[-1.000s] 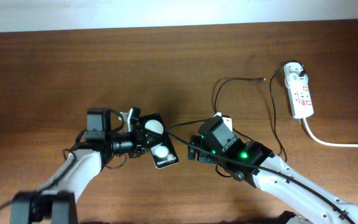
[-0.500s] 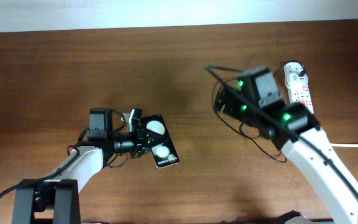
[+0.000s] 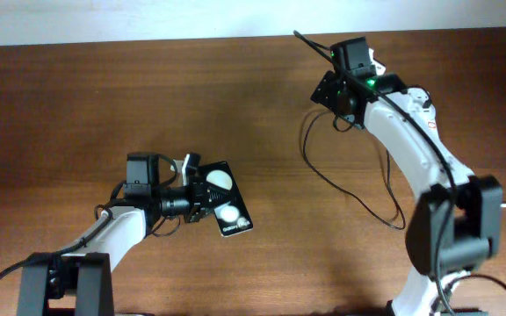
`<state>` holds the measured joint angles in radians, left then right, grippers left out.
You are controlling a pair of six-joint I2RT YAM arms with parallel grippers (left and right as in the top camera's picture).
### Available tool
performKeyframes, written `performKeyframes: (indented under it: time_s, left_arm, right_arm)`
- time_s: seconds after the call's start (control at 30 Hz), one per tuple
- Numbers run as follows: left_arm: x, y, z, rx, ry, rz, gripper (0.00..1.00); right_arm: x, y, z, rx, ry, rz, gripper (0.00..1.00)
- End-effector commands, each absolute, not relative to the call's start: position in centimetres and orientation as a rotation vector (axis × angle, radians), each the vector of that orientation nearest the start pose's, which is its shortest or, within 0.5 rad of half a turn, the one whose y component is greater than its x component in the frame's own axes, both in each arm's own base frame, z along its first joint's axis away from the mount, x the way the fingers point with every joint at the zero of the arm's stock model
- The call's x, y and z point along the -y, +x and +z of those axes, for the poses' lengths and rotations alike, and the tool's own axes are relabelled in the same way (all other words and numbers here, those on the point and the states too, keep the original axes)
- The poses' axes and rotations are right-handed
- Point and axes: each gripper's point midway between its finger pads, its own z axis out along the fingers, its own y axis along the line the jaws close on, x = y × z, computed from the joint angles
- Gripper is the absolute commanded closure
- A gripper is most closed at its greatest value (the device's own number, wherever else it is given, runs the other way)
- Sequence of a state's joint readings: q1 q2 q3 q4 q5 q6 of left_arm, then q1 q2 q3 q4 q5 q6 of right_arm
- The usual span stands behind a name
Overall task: Plug charger to phone and switch on socket
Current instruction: 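Move the right gripper to the black cable and grasp the USB-C plug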
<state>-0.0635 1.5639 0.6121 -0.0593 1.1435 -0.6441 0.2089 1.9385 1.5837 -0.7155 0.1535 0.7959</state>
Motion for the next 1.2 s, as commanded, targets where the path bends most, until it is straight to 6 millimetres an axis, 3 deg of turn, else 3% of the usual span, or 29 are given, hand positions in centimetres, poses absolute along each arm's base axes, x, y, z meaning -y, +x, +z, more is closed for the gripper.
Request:
performKeyframes:
  time_s: [0.0, 0.1, 0.2, 0.33, 0.5, 0.63, 0.77, 0.83, 0.93, 1.0, 1.17]
  left_arm:
    - [17.5, 27.7, 9.3, -2.494, -0.252, -1.758, 1.00]
    - [17.5, 27.7, 9.3, -2.495, -0.253, -1.754, 1.00]
    - [17.4, 27.8, 9.2, -2.498, -0.258, -1.745, 1.00]
    - [17.3, 27.9, 8.9, -2.505, -0.270, -1.721, 1.00]
    - [17.2, 28.0, 8.8, -2.510, -0.277, -1.706, 1.00]
    - [17.1, 28.1, 8.6, -2.515, -0.286, -1.686, 1.00]
    - [17.1, 28.1, 8.6, -2.515, -0.285, -1.686, 1.00]
    - [17.1, 28.1, 8.5, -2.516, -0.287, -1.682, 1.00]
    - [17.1, 28.1, 8.5, -2.516, -0.287, -1.681, 1.00]
    - [17.1, 28.1, 8.5, -2.516, -0.287, -1.682, 1.00]
    - [17.1, 28.2, 8.5, -2.516, -0.287, -1.681, 1.00]
  right_arm:
    - [-5.9, 48.6, 8.4, -2.452, 1.073, 0.138, 0.15]
    - [-5.4, 48.7, 5.7, -2.434, 1.216, 0.138, 0.15]
    - [-6.1, 50.2, 4.1, -2.424, 1.213, 0.209, 0.15]
    - [-7.5, 52.0, 2.8, -2.412, 1.189, 0.327, 0.36]
    - [-7.5, 52.0, 1.2, -2.429, 1.195, 0.312, 0.57]
    - [-7.8, 51.9, 1.0, -2.454, 1.163, 0.316, 0.75]
    - [-10.5, 51.4, 1.1, -2.608, 0.877, 0.446, 0.91]
    - [-12.5, 50.2, 1.0, -2.702, 0.690, 0.520, 0.95]
    - [-14.2, 47.4, 0.1, -2.837, 0.517, 0.485, 0.95]
    - [-15.3, 44.3, -0.6, -2.963, 0.380, 0.418, 0.95]
    - [-15.1, 36.6, -1.5, -3.242, 0.265, 0.114, 0.95]
